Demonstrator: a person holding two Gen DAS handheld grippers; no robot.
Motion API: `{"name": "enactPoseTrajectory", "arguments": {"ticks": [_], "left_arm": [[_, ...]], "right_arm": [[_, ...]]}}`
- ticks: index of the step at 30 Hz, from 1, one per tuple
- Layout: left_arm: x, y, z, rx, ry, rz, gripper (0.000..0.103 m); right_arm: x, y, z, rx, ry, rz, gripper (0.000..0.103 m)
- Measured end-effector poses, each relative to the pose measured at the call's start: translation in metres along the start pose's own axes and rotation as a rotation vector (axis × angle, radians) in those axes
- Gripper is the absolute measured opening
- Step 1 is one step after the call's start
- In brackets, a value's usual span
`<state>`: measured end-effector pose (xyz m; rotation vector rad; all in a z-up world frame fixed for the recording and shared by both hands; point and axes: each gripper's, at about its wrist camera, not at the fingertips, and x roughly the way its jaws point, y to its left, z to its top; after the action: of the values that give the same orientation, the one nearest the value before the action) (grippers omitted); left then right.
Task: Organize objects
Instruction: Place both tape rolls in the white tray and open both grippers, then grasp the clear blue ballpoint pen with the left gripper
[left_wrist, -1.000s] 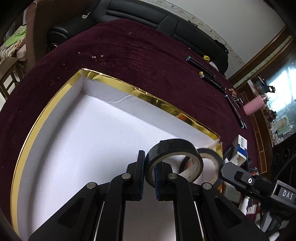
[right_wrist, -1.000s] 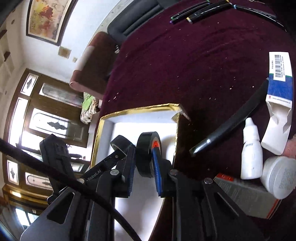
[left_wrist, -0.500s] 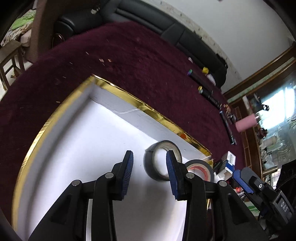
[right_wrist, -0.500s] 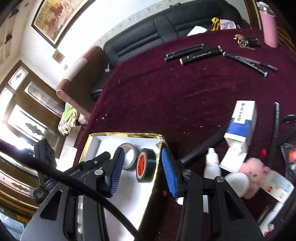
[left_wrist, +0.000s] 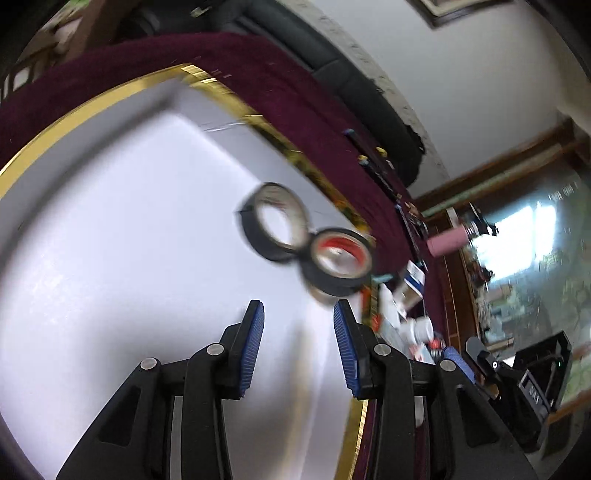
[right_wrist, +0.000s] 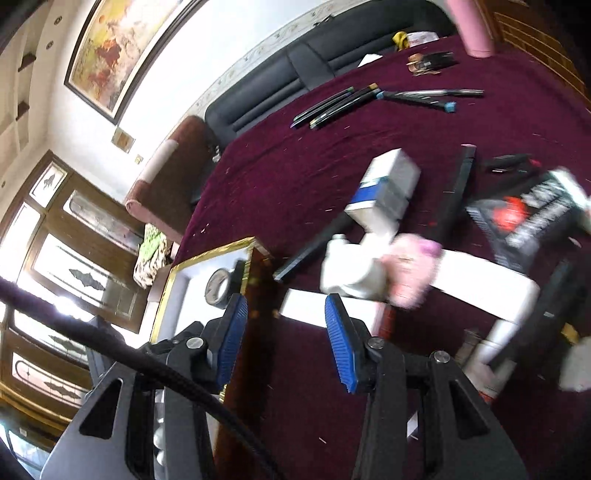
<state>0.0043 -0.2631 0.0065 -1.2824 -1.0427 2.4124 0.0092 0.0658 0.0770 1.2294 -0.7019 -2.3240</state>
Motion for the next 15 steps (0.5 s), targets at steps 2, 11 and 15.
{"name": "enactPoseTrajectory", "arguments": {"ticks": [2, 11, 15], "left_arm": [[-0.009, -0.008, -0.003, 0.044, -0.005, -0.001, 0.034], [-0.024, -0.122, -0.051, 0.385, 0.027, -0.037, 0.056], [0.01, -0.159, -0.095, 0.558, 0.126, 0.014, 0.055]], "right_arm": [[-0.024, -0.014, -0.004, 0.009, -0.035, -0.012, 0.043], [-0.127, -0.026, -0.048, -0.17, -0.415, -0.288, 0.1], [-0.127, -0.069, -0.05, -0.033, -0.357, -0.217, 0.103]]}}
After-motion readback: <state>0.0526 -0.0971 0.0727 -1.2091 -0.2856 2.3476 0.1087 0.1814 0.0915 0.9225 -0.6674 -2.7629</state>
